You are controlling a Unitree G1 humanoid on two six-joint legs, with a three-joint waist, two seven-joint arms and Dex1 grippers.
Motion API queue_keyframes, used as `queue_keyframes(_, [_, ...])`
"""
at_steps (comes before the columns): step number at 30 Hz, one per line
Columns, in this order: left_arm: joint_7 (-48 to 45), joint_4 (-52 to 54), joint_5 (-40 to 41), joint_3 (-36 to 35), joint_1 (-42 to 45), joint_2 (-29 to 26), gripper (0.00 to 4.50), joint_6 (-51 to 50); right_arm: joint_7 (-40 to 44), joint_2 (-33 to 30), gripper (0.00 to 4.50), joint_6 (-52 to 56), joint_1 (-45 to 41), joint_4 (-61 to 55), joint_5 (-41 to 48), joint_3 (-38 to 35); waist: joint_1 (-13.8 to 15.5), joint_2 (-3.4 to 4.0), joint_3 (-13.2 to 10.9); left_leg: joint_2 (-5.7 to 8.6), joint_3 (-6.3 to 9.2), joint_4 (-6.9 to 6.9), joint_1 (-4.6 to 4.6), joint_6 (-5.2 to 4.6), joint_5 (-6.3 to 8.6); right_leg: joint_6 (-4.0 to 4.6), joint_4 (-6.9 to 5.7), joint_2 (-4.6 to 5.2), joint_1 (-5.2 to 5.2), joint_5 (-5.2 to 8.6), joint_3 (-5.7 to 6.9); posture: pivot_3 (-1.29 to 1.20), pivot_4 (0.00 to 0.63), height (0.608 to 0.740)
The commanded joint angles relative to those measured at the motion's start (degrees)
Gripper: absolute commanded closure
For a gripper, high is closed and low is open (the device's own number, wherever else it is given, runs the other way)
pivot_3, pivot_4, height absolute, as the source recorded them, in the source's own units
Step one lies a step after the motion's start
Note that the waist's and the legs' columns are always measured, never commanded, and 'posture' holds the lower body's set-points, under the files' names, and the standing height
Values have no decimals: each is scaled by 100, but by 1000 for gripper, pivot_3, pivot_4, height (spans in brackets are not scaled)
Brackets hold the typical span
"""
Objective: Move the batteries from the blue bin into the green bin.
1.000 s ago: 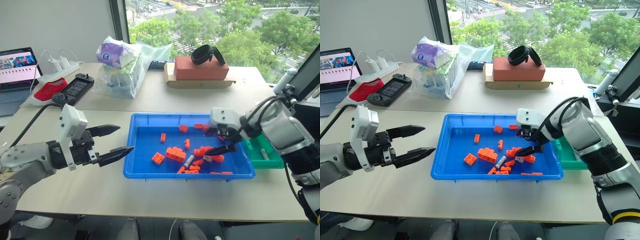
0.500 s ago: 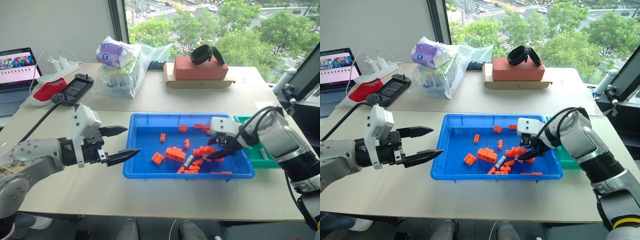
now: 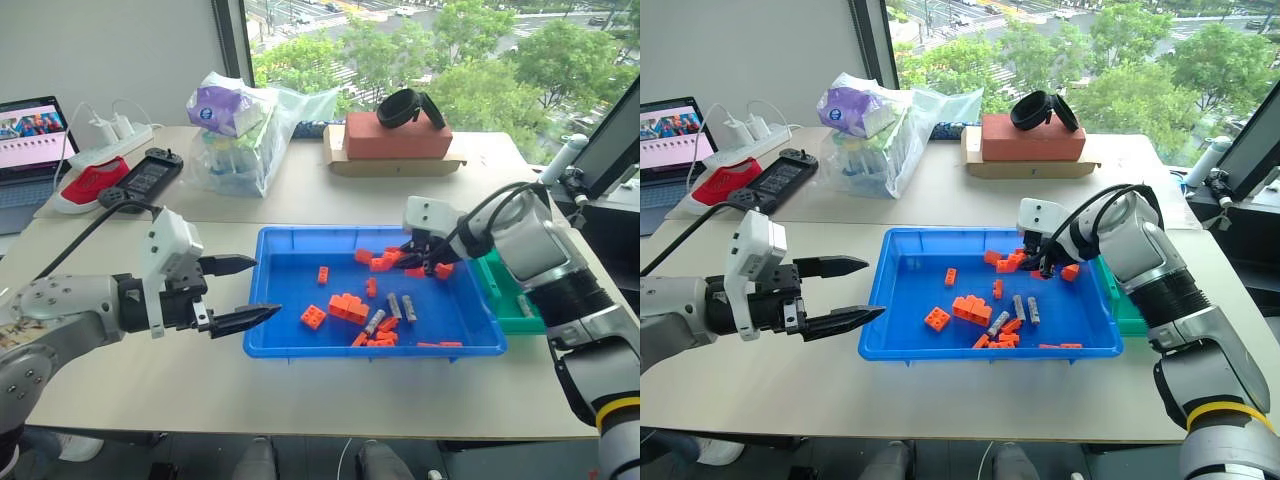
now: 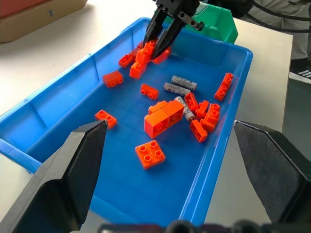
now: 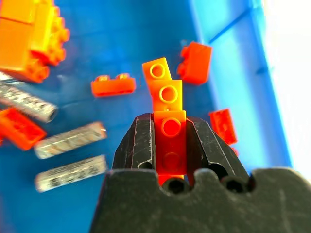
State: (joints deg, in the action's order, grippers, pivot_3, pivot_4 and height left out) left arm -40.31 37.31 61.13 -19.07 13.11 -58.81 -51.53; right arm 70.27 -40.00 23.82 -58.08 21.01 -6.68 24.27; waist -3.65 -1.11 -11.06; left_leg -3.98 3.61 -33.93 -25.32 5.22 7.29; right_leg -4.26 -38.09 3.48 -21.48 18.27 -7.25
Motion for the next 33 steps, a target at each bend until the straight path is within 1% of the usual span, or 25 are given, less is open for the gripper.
queue_keyframes(1, [1,187,102,-195,-53,-81,0,0,-339,247,4013,-291,-337,387,-172,-121,-3,0,0,0,0,0,0,0,0,0,-1,0,0,0,0,0,150,740])
queue_keyframes(3, [8,215,122,-223,-98,-84,0,-3,-434,324,3003,-367,-429,557,-234,-187,-10,1,0,0,0,0,0,2,-1,0,-3,0,-2,0,0,0,150,740])
queue_keyframes(4, [13,217,121,-224,-107,-86,0,-2,-468,327,2820,-407,-480,616,-224,-250,-12,1,-1,0,0,0,0,2,-1,1,-3,0,-2,0,0,0,150,740])
queue_keyframes(5, [16,215,124,-221,-112,-88,0,-2,-510,315,2391,-425,-545,683,-207,-321,-12,1,0,0,0,1,0,2,-1,1,-3,0,-2,0,0,0,150,740])
queue_keyframes(7, [13,208,120,-201,-114,-90,0,6,-478,233,1742,-485,-625,757,-179,-402,-13,1,0,0,0,1,0,2,-1,1,-3,0,-1,0,0,0,150,740])
queue_keyframes(8, [4,197,134,-163,-95,-85,0,9,-290,117,1484,-493,-588,696,-163,-386,-14,1,0,0,0,1,0,2,-1,1,-3,0,-1,0,0,0,150,740])
queue_keyframes(9, [-18,176,156,-95,-46,-74,0,13,42,-54,1047,-424,-495,516,-36,-425,-6,1,0,0,1,1,0,2,-1,1,-3,0,-1,0,1,0,150,740])
queue_keyframes(10, [-37,164,175,-58,-21,-69,0,17,276,-169,776,-360,-422,369,56,-459,16,1,-1,0,1,1,0,2,-1,1,-2,0,0,0,2,0,150,740])
queue_keyframes(12, [-64,120,124,22,49,-76,0,43,619,-398,40,-223,-349,114,251,-591,43,1,-1,1,1,2,-2,2,-1,0,1,1,1,0,3,0,150,740])
queue_keyframes(16, [-109,27,78,106,197,-67,0,58,1345,-948,7,77,-78,-521,643,-787,43,1,-1,0,1,1,-2,2,-1,0,-1,1,0,0,3,0,150,740])
queue_keyframes(18, [-150,-22,87,126,239,-70,0,52,1693,-1253,7,27,270,-941,784,-774,49,1,-1,0,1,1,0,2,-1,0,-2,0,-1,0,3,0,150,740])
queue_keyframes(19, [-177,-76,67,153,287,-76,0,54,1701,-1300,7,-43,461,-1110,826,-769,47,1,-1,0,2,3,0,2,-1,0,0,0,2,0,4,0,150,740])
queue_keyframes(24, [-281,-239,-69,322,530,-63,0,108,1758,-1419,7,-252,1124,-1537,805,-667,14,0,0,0,2,-1,4,5,-3,0,-5,-1,4,0,2,0,150,740])
queue_keyframes(33, [-345,-243,-187,322,574,-61,0,93,1319,-1029,7,-469,1151,-1143,490,-463,-15,0,-1,0,2,-3,3,7,-4,-1,-5,-1,4,0,2,0,150,740])
